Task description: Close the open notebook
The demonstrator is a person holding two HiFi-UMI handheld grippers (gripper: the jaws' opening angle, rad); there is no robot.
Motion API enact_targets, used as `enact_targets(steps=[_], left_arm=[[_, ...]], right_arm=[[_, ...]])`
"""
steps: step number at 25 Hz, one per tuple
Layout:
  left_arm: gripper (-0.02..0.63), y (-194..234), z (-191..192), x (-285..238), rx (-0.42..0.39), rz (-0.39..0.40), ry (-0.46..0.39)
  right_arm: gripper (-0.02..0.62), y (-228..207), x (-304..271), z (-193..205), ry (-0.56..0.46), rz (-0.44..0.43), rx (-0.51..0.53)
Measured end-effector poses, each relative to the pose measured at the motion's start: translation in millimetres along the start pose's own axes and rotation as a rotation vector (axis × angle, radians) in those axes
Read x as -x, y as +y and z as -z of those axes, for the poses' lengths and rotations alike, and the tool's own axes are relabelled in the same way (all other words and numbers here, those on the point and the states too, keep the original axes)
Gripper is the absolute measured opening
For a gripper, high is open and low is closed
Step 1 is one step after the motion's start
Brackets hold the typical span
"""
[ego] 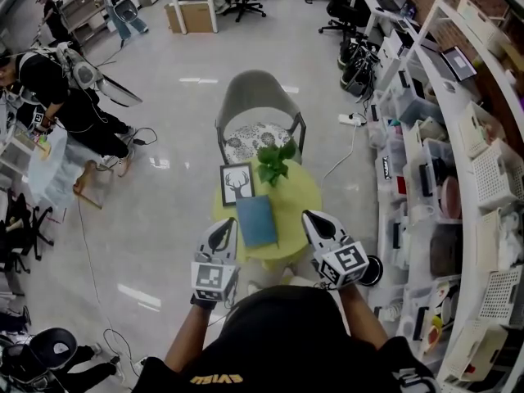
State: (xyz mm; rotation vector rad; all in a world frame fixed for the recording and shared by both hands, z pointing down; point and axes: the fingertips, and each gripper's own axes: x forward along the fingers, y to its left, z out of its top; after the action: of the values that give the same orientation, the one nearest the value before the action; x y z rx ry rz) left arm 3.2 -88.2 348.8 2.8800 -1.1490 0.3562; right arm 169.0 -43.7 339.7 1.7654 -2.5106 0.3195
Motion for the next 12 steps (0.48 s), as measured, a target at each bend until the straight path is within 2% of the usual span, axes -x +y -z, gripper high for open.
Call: enact_targets(steps=[12], left_arm=[[0.017,1.2,4.2,3.2,0.017,-0.011,0.022]], right_arm=[[0.002,-4.9,1.9,-1.0,-0.001,0.003,-0.009]])
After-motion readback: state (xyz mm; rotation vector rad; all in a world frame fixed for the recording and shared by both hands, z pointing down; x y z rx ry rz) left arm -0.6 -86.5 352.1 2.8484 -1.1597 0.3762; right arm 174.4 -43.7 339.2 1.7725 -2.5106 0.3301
